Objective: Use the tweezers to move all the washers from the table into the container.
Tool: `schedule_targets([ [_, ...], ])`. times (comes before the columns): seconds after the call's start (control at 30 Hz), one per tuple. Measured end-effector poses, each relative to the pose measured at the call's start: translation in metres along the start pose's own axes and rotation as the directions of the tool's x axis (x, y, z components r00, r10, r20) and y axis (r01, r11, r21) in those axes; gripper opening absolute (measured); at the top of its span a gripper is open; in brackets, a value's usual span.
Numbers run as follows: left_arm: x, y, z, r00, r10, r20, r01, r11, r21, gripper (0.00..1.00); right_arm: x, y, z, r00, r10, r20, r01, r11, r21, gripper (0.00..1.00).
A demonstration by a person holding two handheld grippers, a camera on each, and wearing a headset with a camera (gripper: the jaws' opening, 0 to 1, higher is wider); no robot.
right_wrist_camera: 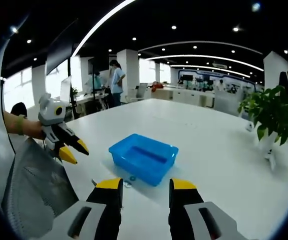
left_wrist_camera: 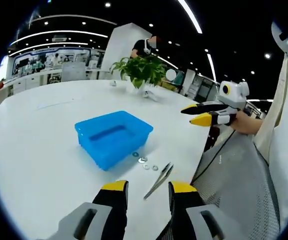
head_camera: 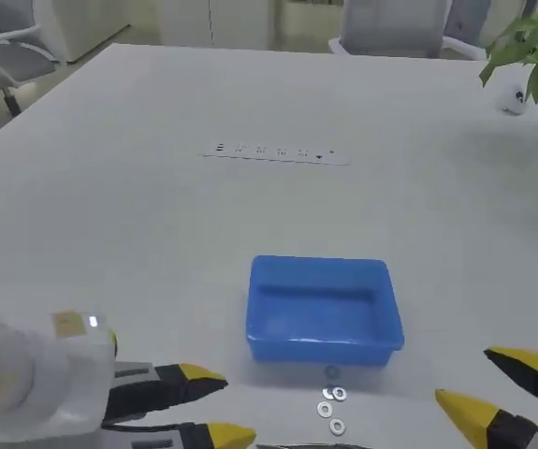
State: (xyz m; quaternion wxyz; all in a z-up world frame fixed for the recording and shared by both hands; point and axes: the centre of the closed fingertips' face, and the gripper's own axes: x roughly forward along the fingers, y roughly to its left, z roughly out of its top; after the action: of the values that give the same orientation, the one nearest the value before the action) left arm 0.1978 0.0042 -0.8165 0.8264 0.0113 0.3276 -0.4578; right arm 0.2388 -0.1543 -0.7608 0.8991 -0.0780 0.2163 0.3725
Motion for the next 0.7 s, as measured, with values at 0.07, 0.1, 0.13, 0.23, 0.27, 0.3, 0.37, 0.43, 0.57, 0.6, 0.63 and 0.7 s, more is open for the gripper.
schedule_targets([
  [0.07,0.005,0.003,-0.009,0.9975,0.009,-0.071,-0.003,0.997,0.079,0.22,0.001,0.002,-0.002,0.9999,0.009,-0.008,-0.009,1.0,-0.001,0.32],
  [0.1,0.01,0.0,-0.014,0.9937,-0.006,-0.112,0.018,0.994,0.108,0.2,0.001,0.003,-0.003,0.9998,0.014,-0.011,-0.014,1.0,0.0,0.31],
  [0.13,0.012,-0.001,-0.017,0.9906,-0.012,-0.136,0.028,0.993,0.116,0.18,0.001,0.005,-0.005,0.9994,0.029,-0.021,-0.029,1.0,0.006,0.3],
  [0.23,0.023,-0.003,-0.022,0.9812,-0.042,-0.188,0.07,0.988,0.141,0.17,0.003,0.009,-0.011,0.9974,0.056,-0.045,-0.055,0.998,0.018,0.3],
  [0.27,0.025,-0.001,-0.024,0.9775,-0.037,-0.208,0.073,0.983,0.171,0.16,0.004,0.009,-0.013,0.9971,0.057,-0.051,-0.056,0.998,0.013,0.29],
  [0.3,0.028,-0.001,-0.027,0.9709,-0.033,-0.237,0.082,0.976,0.203,0.15,0.004,0.01,-0.015,0.9961,0.062,-0.062,-0.061,0.998,0.009,0.29],
  [0.37,0.033,0.0,-0.03,0.9623,-0.035,-0.27,0.098,0.969,0.225,0.13,0.005,0.013,-0.019,0.9943,0.069,-0.082,-0.069,0.998,0.003,0.29],
  [0.43,0.039,-0.001,-0.032,0.9552,-0.043,-0.293,0.117,0.964,0.24,0.12,0.006,0.015,-0.023,0.9916,0.079,-0.102,-0.08,0.997,-0.002,0.28],
  [0.57,0.046,-0.001,-0.039,0.9327,-0.049,-0.357,0.161,0.944,0.29,0.09,0.008,0.017,-0.03,0.9866,0.089,-0.136,-0.092,0.996,-0.012,0.28],
  [0.6,0.048,-0.001,-0.04,0.9283,-0.048,-0.369,0.168,0.939,0.3,0.09,0.009,0.018,-0.031,0.9861,0.09,-0.14,-0.093,0.996,-0.016,0.28],
  [0.63,0.049,-0.001,-0.042,0.9236,-0.05,-0.38,0.179,0.934,0.31,0.08,0.009,0.018,-0.032,0.9851,0.09,-0.146,-0.095,0.995,-0.024,0.28],
  [0.7,0.052,-0.002,-0.042,0.9225,-0.057,-0.382,0.181,0.937,0.299,0.08,0.009,0.019,-0.033,0.9834,0.094,-0.155,-0.1,0.994,-0.035,0.27],
])
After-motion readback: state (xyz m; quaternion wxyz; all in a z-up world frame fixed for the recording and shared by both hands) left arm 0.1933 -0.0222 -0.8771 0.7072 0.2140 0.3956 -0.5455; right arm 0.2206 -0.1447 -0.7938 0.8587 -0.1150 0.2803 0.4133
